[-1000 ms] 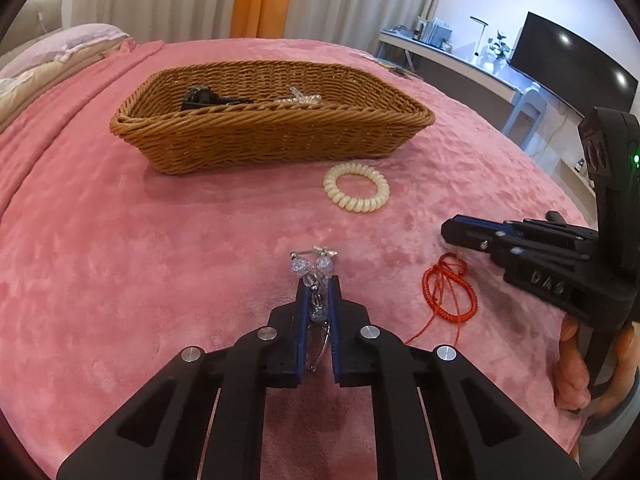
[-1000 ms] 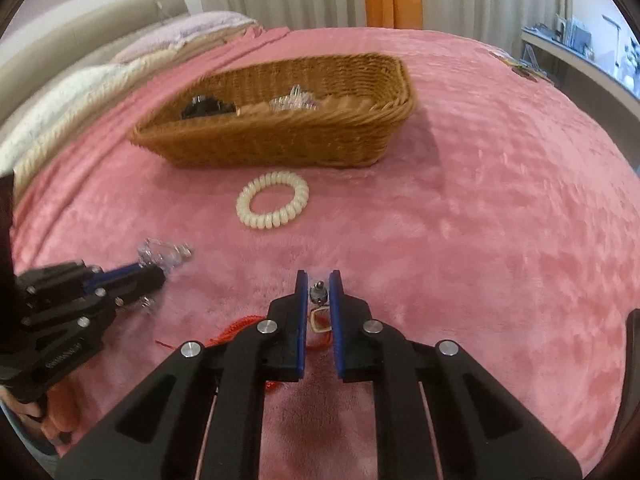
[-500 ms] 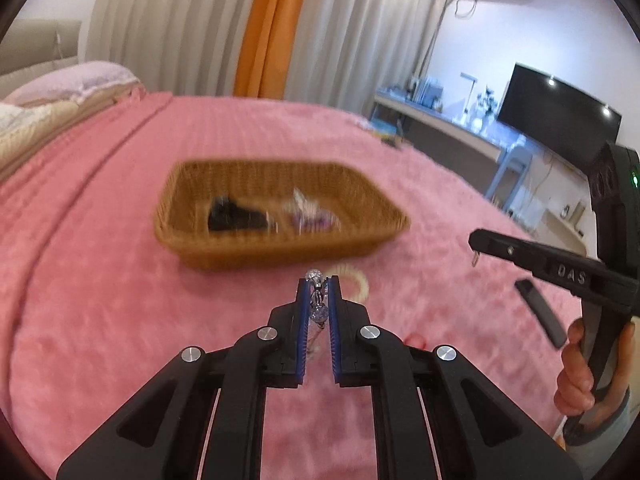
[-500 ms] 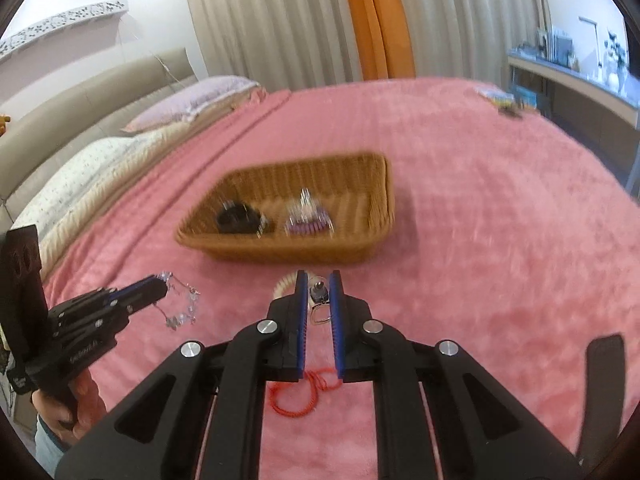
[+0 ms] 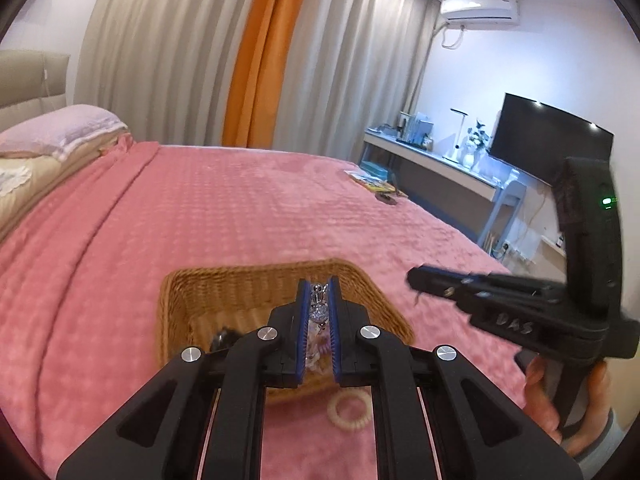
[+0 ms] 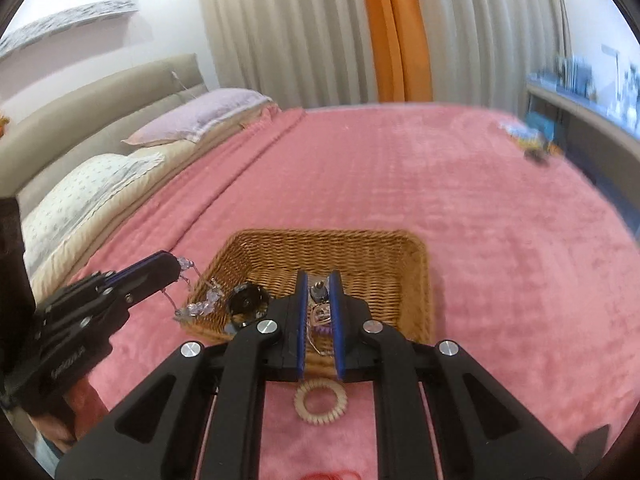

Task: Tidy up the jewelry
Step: 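Carry the brooch and pendant into the basket and open both tools, then grasp the red cord with the right tool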

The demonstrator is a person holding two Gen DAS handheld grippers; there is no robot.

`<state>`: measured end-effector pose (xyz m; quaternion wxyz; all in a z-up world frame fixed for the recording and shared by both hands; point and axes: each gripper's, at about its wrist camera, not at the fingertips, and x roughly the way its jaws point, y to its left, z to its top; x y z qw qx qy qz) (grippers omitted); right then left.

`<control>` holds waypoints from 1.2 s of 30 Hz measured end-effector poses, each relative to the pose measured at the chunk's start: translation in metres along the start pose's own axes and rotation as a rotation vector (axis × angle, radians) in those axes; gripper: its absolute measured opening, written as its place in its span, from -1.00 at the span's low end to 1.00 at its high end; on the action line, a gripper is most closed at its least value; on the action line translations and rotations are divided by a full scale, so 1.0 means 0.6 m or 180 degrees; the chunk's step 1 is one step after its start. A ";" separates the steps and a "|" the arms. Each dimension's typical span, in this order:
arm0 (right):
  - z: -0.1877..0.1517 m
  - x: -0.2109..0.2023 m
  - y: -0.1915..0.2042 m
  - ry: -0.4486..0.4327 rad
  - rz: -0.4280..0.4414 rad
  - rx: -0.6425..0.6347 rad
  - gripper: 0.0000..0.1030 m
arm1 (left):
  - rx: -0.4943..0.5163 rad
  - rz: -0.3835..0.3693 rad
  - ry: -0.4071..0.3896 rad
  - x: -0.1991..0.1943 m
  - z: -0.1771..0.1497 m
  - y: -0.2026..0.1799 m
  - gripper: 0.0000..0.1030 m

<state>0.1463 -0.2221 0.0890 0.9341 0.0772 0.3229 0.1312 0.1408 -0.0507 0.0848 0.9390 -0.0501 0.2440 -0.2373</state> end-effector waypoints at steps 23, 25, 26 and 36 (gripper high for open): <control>-0.022 0.224 -0.062 0.0594 -0.0403 0.0296 -0.62 | -0.0323 0.0308 0.0254 0.143 -0.049 0.098 -0.31; -0.022 0.207 -0.060 0.0555 -0.0416 0.0278 -0.58 | -0.0325 0.0321 0.0207 0.128 -0.047 0.097 -0.24; -0.023 0.197 -0.059 0.0539 -0.0415 0.0268 -0.57 | -0.0328 0.0317 0.0187 0.119 -0.045 0.095 -0.24; -0.052 0.024 -0.013 0.0139 -0.0378 0.0033 0.04 | -0.0298 0.0234 -0.0146 -0.036 -0.051 0.044 0.18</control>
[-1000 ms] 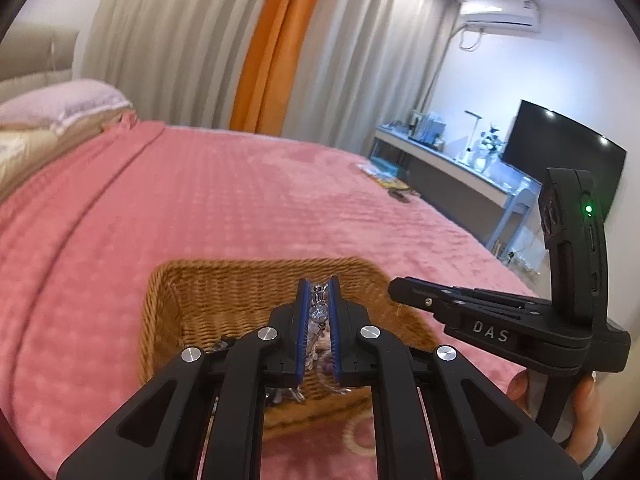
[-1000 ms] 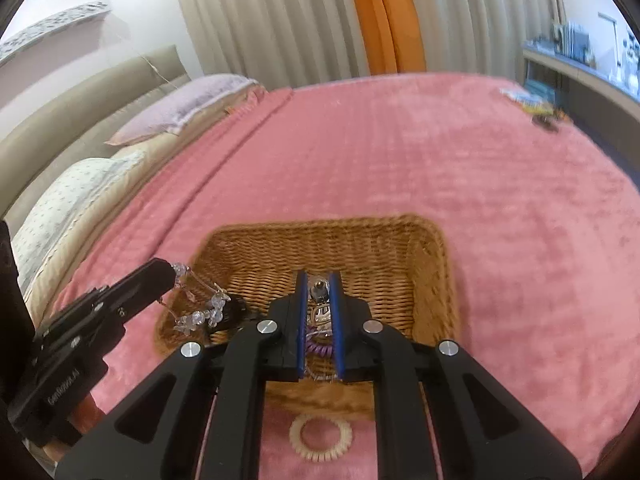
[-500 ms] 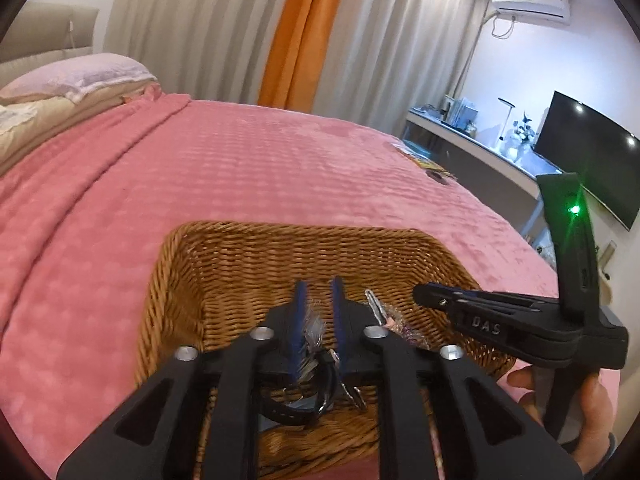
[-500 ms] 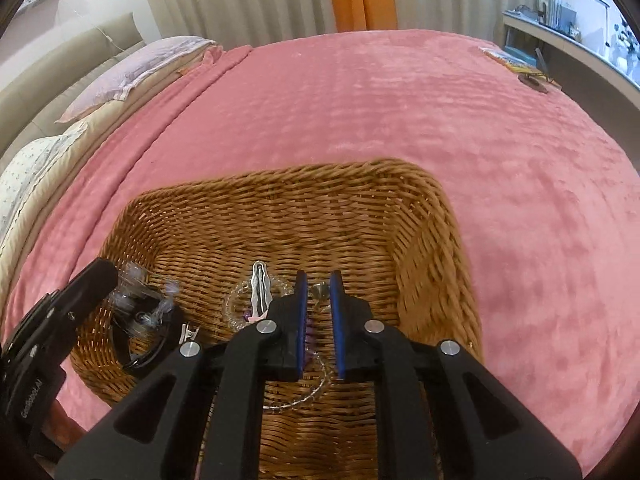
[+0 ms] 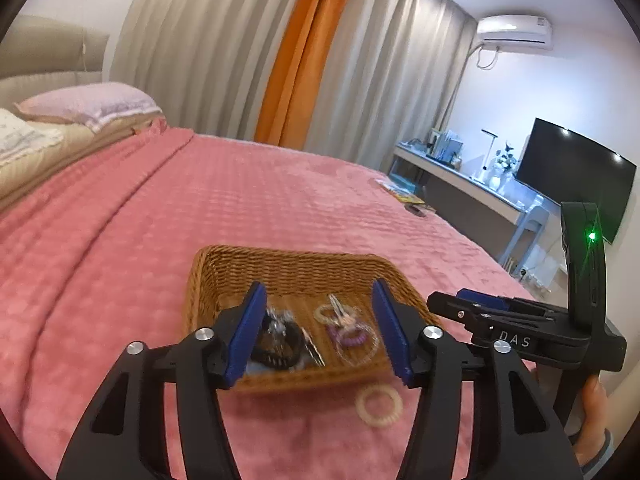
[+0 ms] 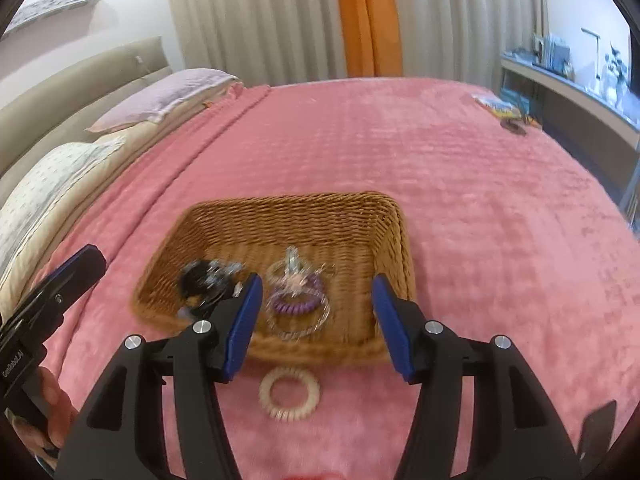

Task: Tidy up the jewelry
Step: 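Grasp the red cord with the right tool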

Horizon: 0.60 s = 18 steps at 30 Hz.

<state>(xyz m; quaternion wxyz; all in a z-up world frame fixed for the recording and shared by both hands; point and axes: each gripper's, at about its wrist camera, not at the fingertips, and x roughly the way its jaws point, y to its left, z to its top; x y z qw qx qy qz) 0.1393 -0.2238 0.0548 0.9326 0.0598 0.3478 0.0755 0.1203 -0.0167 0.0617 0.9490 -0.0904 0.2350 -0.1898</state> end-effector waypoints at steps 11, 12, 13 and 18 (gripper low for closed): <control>-0.130 -0.080 0.025 0.0141 -0.0009 -0.0167 0.04 | 0.0149 0.0057 -0.0068 -0.135 -0.078 -0.036 0.46; -0.147 -0.074 0.020 0.0225 0.0003 -0.0144 0.04 | 0.0155 0.0077 -0.0041 -0.138 -0.086 -0.037 0.46; -0.164 -0.066 0.014 0.0316 -0.0005 -0.0106 0.04 | 0.0170 0.0098 0.0001 -0.140 -0.096 -0.038 0.46; -0.219 -0.034 -0.004 0.0594 -0.0036 -0.0021 0.04 | 0.0189 0.0114 0.0204 -0.136 -0.139 -0.043 0.46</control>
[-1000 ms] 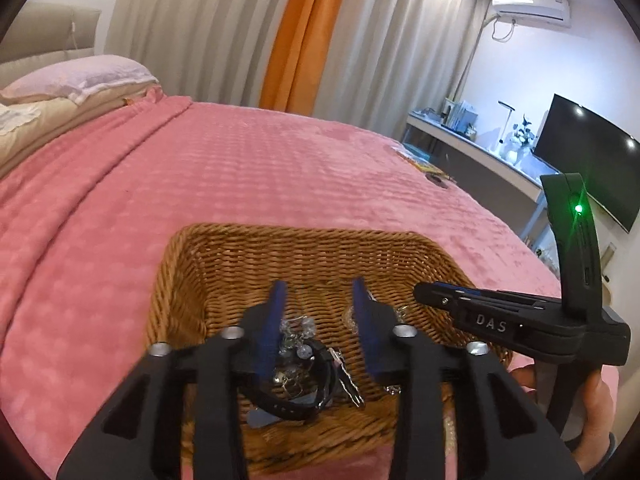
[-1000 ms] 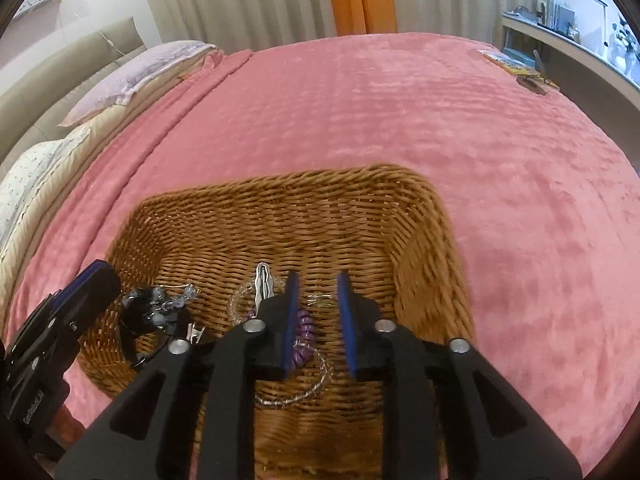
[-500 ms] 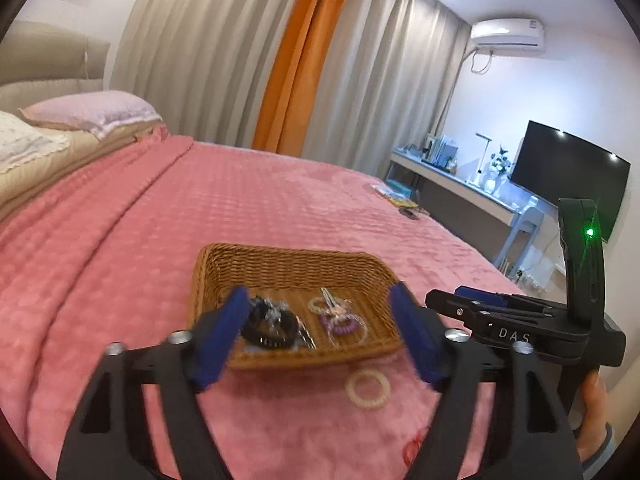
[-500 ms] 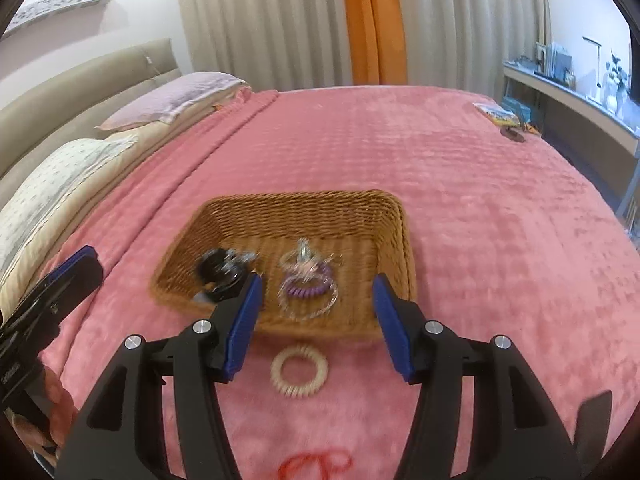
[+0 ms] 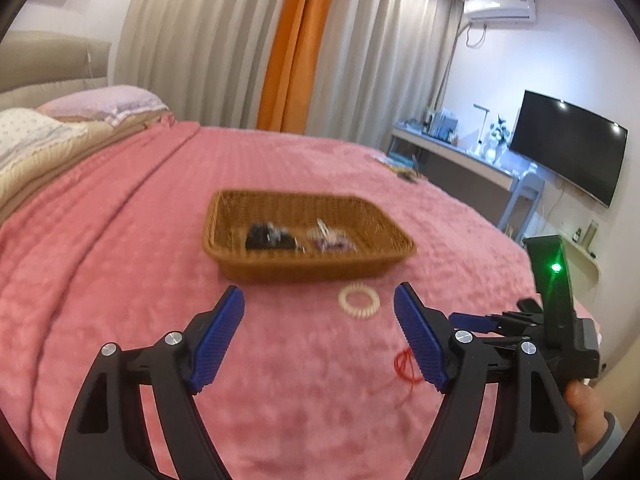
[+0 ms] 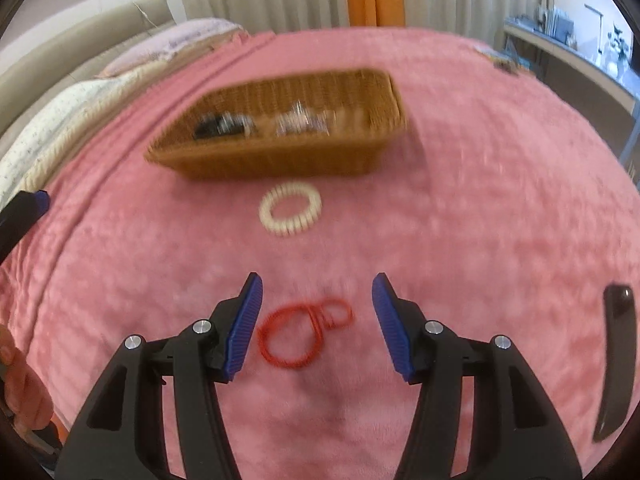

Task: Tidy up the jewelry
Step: 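Grasp the red cord with the right tool, then grasp the cream coil hair tie with the left tool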

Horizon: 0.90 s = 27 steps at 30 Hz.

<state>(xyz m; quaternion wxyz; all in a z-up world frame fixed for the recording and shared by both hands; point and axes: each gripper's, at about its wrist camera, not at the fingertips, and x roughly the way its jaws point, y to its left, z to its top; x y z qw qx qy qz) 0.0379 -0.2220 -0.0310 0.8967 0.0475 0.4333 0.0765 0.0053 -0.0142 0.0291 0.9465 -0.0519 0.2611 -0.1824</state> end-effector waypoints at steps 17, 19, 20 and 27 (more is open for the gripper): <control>-0.025 0.056 0.002 0.0187 -0.0256 -0.0331 -0.77 | 0.0206 0.0199 0.0875 0.149 -0.036 -0.038 0.22; -0.015 0.061 -0.006 0.0174 -0.0275 -0.0312 -0.83 | 0.0161 0.0129 0.0937 0.164 -0.030 -0.045 0.21; -0.009 0.064 -0.010 0.0153 -0.0315 -0.0286 -0.84 | 0.0139 0.0095 0.0956 0.171 -0.027 -0.048 0.18; 0.010 0.070 -0.062 -0.0017 -0.0177 0.0082 -0.84 | 0.0035 0.0171 0.1078 0.241 -0.011 -0.062 0.14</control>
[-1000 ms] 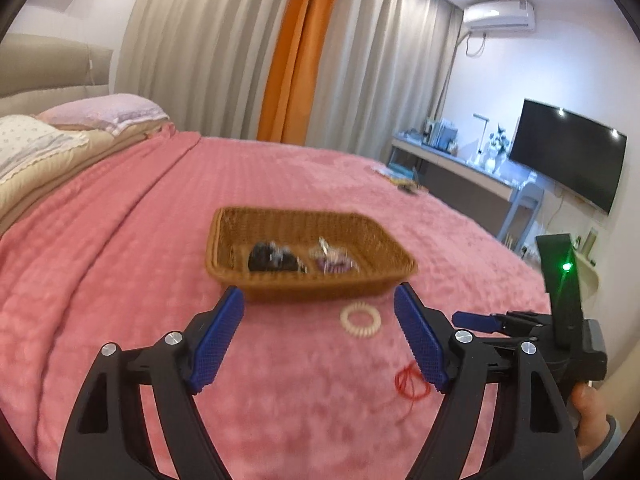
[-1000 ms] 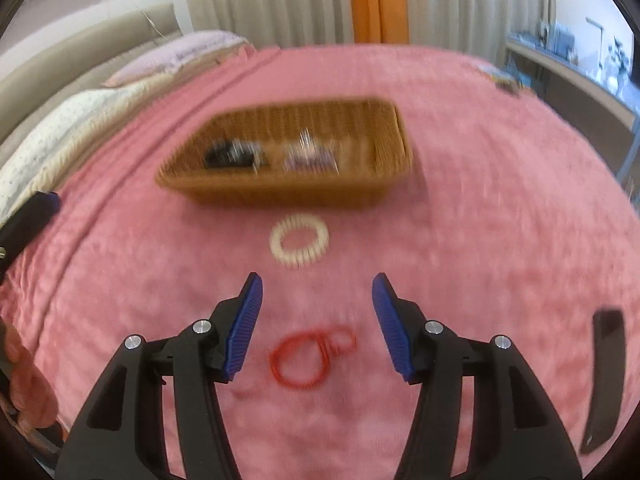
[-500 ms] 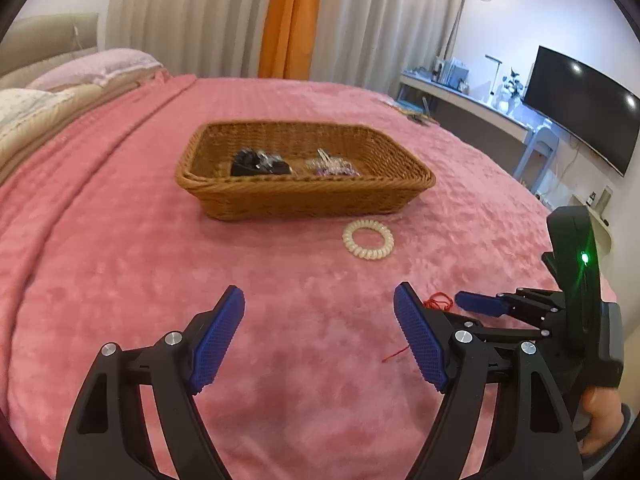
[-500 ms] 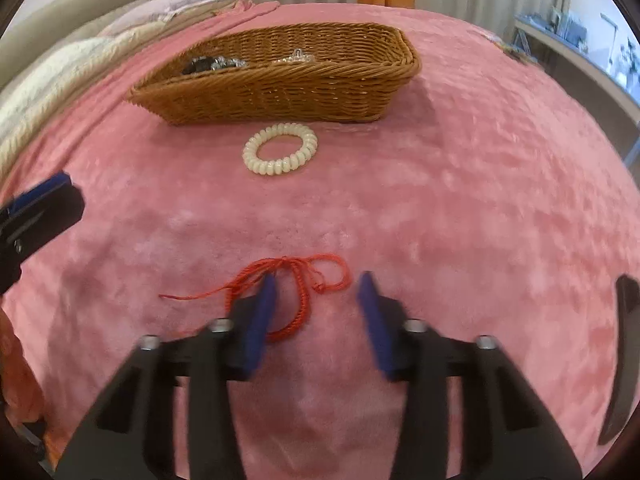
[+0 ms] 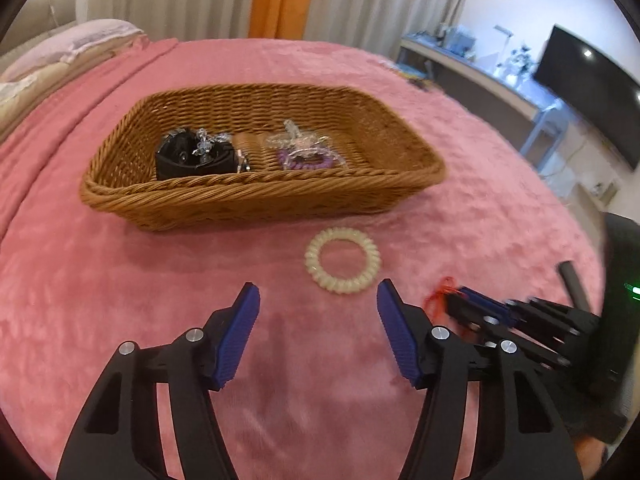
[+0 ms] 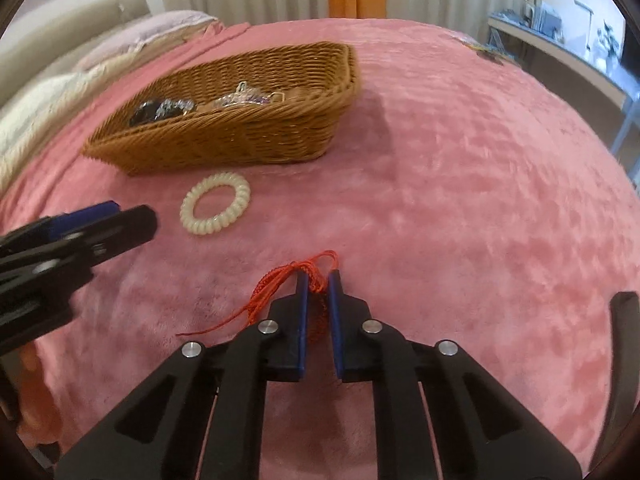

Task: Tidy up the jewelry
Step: 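Grasp the cream coil hair tie with the left tool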

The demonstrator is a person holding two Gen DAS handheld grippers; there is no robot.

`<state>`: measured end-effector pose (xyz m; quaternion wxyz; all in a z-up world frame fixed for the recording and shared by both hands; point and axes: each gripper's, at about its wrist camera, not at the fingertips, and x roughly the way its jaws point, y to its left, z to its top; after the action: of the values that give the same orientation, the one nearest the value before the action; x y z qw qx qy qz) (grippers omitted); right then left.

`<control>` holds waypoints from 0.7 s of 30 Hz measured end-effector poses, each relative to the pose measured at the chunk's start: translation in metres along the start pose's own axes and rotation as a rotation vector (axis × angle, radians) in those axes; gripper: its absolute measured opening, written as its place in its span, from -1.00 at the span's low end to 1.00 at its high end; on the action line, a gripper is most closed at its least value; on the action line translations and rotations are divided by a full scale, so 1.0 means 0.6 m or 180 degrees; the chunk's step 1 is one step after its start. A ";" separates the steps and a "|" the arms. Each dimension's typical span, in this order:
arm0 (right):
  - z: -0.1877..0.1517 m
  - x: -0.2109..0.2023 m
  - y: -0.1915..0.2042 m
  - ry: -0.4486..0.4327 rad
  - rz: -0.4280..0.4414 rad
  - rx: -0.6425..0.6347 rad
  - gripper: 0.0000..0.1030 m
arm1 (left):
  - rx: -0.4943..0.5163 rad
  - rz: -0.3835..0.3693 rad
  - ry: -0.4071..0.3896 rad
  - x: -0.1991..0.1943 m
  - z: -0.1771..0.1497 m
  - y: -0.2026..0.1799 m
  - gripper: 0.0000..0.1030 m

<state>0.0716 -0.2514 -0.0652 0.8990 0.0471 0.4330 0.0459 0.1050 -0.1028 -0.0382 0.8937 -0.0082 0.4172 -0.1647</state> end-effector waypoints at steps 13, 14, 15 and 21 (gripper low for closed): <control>-0.006 0.001 -0.006 -0.0049 0.0088 0.0034 -0.83 | 0.0001 0.0196 0.0062 0.063 0.017 -0.004 0.00; -0.006 0.001 -0.006 -0.0050 0.0087 0.0033 -0.82 | 0.0002 0.0201 0.0072 0.067 0.019 -0.004 0.00; -0.007 0.001 -0.006 -0.0046 0.0087 0.0035 -0.82 | 0.0009 0.0212 0.0081 0.069 0.019 -0.005 0.00; -0.007 0.003 -0.005 -0.0029 0.0113 0.0033 -0.69 | 0.0043 0.0268 0.0131 0.079 0.020 -0.011 -0.32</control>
<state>0.0693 -0.2539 -0.0695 0.8997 0.0597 0.4283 0.0594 0.1404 -0.1248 -0.0649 0.8912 0.0188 0.4343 -0.1299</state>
